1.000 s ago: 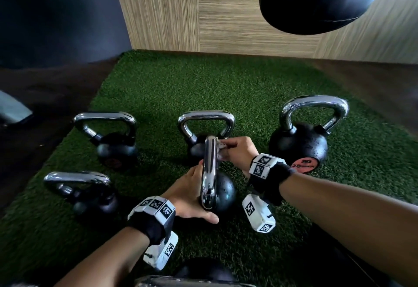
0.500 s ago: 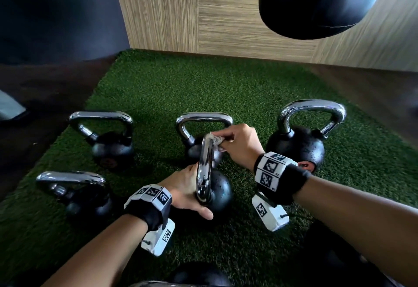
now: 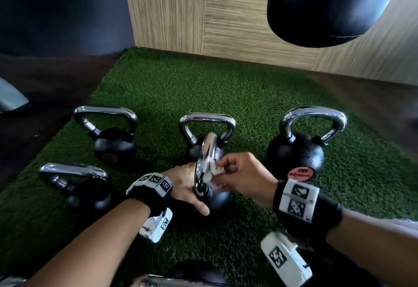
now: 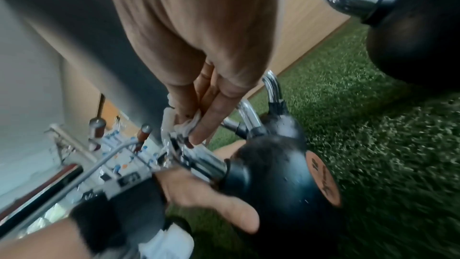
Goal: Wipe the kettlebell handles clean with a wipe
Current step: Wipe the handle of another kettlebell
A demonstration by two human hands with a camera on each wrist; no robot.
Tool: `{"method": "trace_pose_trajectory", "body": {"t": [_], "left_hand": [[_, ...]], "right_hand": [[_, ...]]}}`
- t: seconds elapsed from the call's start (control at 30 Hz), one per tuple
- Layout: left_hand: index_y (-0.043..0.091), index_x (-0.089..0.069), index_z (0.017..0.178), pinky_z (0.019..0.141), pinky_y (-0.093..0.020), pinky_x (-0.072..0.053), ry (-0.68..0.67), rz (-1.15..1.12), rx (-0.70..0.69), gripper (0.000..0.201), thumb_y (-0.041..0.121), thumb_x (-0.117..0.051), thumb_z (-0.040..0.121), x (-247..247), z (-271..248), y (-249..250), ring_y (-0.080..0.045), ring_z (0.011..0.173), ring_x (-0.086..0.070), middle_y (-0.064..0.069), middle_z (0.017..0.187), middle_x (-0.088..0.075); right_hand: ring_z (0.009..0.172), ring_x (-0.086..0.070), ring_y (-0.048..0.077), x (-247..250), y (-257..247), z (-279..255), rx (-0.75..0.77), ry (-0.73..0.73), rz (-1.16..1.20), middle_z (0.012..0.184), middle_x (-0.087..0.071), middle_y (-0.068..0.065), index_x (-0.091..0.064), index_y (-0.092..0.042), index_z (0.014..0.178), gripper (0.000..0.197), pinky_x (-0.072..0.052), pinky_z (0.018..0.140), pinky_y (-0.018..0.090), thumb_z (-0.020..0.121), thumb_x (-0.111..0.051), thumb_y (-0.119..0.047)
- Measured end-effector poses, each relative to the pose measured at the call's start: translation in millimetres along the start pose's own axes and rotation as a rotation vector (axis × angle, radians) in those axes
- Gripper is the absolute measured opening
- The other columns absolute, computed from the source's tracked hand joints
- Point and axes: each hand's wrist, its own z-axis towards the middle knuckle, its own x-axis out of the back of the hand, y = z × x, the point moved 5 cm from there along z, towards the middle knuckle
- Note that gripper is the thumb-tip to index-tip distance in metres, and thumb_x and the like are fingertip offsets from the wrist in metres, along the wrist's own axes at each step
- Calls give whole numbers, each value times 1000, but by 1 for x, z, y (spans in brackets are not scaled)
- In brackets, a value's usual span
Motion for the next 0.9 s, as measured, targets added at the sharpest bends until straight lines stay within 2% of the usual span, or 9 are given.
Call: {"method": "trace_pose_trajectory", "body": {"t": [0.1, 0.17, 0.3, 0.37, 0.5, 0.6, 0.67, 0.77, 0.9], "left_hand": [[24, -50, 147, 118, -36, -38, -34, 39, 2, 96, 54, -92, 65, -4, 0, -3, -12, 142, -42, 9, 153, -47], [26, -51, 145, 117, -35, -39, -28, 79, 32, 97, 59, -90, 64, -3, 0, -5, -11, 139, -43, 10, 151, -46], [25, -44, 149, 116, -40, -41, -53, 175, 115, 109, 67, -88, 58, -5, 1, -9, -18, 140, -42, 4, 153, -45], [28, -39, 151, 117, -40, -40, -34, 151, 158, 118, 70, -89, 52, -7, -1, -13, -18, 141, -41, 3, 154, -40], [32, -33, 151, 114, -41, -43, -22, 135, 214, 129, 77, -86, 42, -15, -3, -17, -21, 139, -44, 2, 150, -39], [27, -39, 147, 110, -41, -47, -21, 191, 202, 124, 79, -81, 43, -20, -5, -16, -22, 132, -48, 3, 143, -42], [25, -38, 147, 108, -43, -48, 33, 181, 185, 123, 75, -84, 44, -19, -8, -14, -20, 131, -48, 6, 141, -41], [32, -20, 152, 109, -47, -48, 61, 158, 212, 134, 74, -86, 42, -21, -14, -15, -21, 135, -45, 8, 147, -32], [33, -22, 153, 111, -47, -47, 50, 148, 252, 134, 71, -89, 43, -24, -17, -15, -24, 136, -46, 5, 148, -31]], "right_hand": [[76, -75, 31, 1, 7, -2, 66, 27, -173, 87, -74, 24, -67, -2, 88, 22, -64, 73, 45, 74, -82, 6], [81, -75, 34, 4, 7, 2, 124, 44, -275, 85, -76, 18, -71, -5, 85, 22, -63, 75, 47, 71, -86, 2], [65, -63, -2, -1, 20, 1, 214, 45, -516, 73, -73, -5, -78, -15, 84, 20, -57, 65, 25, 68, -90, -12], [63, -61, -10, -4, 25, 0, 252, 33, -586, 71, -68, -14, -81, -13, 87, 20, -48, 62, 9, 69, -89, -10], [74, -67, 7, -2, 23, 9, 275, -7, -545, 83, -71, -5, -80, -8, 86, 17, -56, 72, 19, 73, -83, 3], [58, -53, -7, -9, 26, 23, 181, -63, -632, 61, -63, -15, -69, -23, 65, 28, -48, 62, 22, 80, -76, -1], [53, -49, -6, -15, 27, 29, 137, -88, -654, 55, -60, -13, -62, -20, 58, 31, -45, 58, 25, 80, -74, -2], [70, -64, 10, -20, 29, 29, 110, -203, -438, 77, -74, 6, -75, -11, 74, 21, -55, 67, 32, 78, -71, 9], [72, -67, 15, -21, 32, 31, 62, -312, -315, 77, -74, 6, -77, -8, 76, 32, -57, 72, 31, 79, -65, 22]]}}
